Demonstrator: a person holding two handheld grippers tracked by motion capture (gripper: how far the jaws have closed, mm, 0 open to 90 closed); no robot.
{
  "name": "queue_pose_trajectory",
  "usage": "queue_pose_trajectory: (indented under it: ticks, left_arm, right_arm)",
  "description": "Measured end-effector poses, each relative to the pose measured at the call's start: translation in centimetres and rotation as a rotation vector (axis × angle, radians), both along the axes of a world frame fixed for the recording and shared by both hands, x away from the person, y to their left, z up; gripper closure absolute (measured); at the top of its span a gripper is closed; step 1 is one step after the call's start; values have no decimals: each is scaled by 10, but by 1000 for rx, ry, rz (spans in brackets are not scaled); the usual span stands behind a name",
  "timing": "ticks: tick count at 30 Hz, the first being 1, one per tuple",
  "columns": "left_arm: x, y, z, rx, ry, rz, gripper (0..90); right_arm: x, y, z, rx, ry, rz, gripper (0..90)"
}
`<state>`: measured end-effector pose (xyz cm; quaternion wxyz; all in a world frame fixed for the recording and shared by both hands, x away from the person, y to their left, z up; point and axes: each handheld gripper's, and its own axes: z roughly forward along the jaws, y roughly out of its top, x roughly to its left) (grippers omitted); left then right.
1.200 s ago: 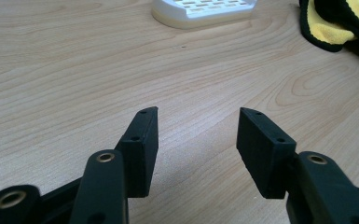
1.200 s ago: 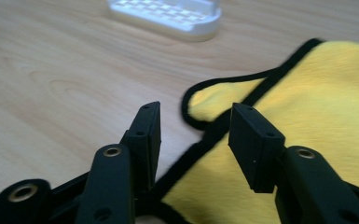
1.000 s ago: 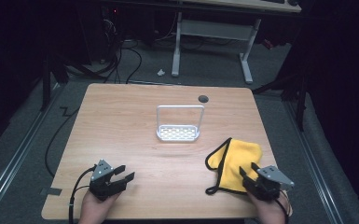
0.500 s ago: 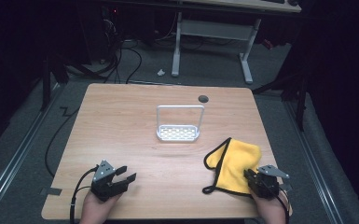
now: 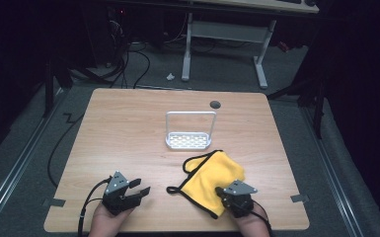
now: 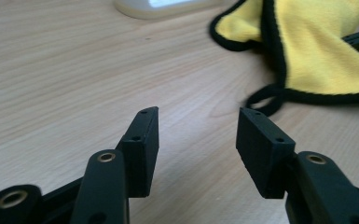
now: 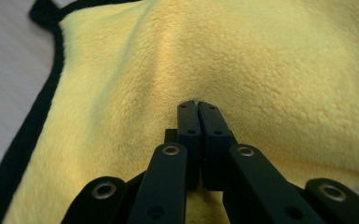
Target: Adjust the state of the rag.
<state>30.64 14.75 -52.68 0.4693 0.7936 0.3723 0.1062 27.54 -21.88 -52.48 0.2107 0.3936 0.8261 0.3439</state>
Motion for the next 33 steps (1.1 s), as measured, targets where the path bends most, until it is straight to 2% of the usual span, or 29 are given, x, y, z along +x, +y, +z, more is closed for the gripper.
queue_pose_trajectory:
  ticks: [1,2,3,4,5,7,8,9,10,11,12,13,14,15,16,17,19,20,21,22,23,24,25,27,31,32,33]
  left_arm:
    - [-1,-6,0,0,4,-17,492]
    - [-1,-6,0,0,4,-17,488]
    - [0,-13,0,-42,27,-34,478]
    - [0,-13,0,-42,27,-34,472]
    - [4,-25,0,-64,49,-64,459]
    - [8,-39,0,-44,55,-89,443]
    - [8,-39,0,-44,55,-89,443]
    - [14,-52,-3,-26,80,-100,448]
    - [17,-57,-4,-11,100,-105,471]
    - [17,-57,-4,-11,100,-105,503]
    - [20,-65,-7,31,127,-114,535]
    - [20,-65,-7,31,127,-114,620]
    - [20,-65,-7,31,138,-126,620]
    - [17,-65,-6,30,150,-144,786]
    - [17,-65,-6,30,150,-144,817]
    - [11,-65,-4,16,159,-172,834]
    - [6,-65,-2,8,160,-184,851]
    - [-6,-64,0,1,154,-210,853]
    - [-12,-63,1,-1,153,-220,855]
    - [-12,-63,1,-1,153,-220,856]
    - [-23,-63,2,-2,150,-230,857]
    - [-23,-63,2,-2,150,-230,859]
    - [-30,-62,3,-10,150,-235,860]
    - [-31,-62,3,-19,155,-233,862]
    - [-31,-66,4,-43,137,-223,864]
    - [-31,-68,5,-43,125,-224,864]
    - [-30,-72,7,-48,106,-224,865]
  right_arm:
    - [-2,16,-1,-16,-12,55,888]
    - [-3,21,-1,-19,-14,68,889]
    - [-4,26,-1,-23,-13,86,889]
    - [-5,31,-1,-25,-18,99,889]
    - [-6,34,-1,-28,-17,108,888]
    - [-6,35,-1,-33,-21,114,880]
    - [-6,35,-1,-33,-21,114,880]
    - [-8,32,2,-16,-23,105,838]
    - [-9,29,4,-13,-29,97,835]
    - [-11,25,8,-1,-37,82,837]
    - [-14,19,11,12,-46,70,849]
    - [-14,19,11,12,-46,70,849]
    - [-18,13,13,17,-52,49,868]
    - [-20,-1,11,-3,-33,-1,893]
    - [-20,-5,10,-6,-21,-15,898]
    - [-18,-8,7,-8,-7,-28,899]
    - [-12,-8,3,-21,-7,-30,900]
    - [-8,-6,3,-22,-8,-31,900]
    - [-2,-3,3,-26,-14,-31,900]
    - [5,1,2,-33,-22,-26,899]
    - [11,6,2,-37,-22,-23,897]
    - [18,10,1,-28,-25,-13,889]
    - [22,13,0,-16,-24,0,880]
    - [28,16,1,-5,-25,9,824]
    - [16,13,20,39,-89,-1,730]
    - [16,13,20,39,-89,-1,730]
    - [3,17,31,83,-117,27,684]
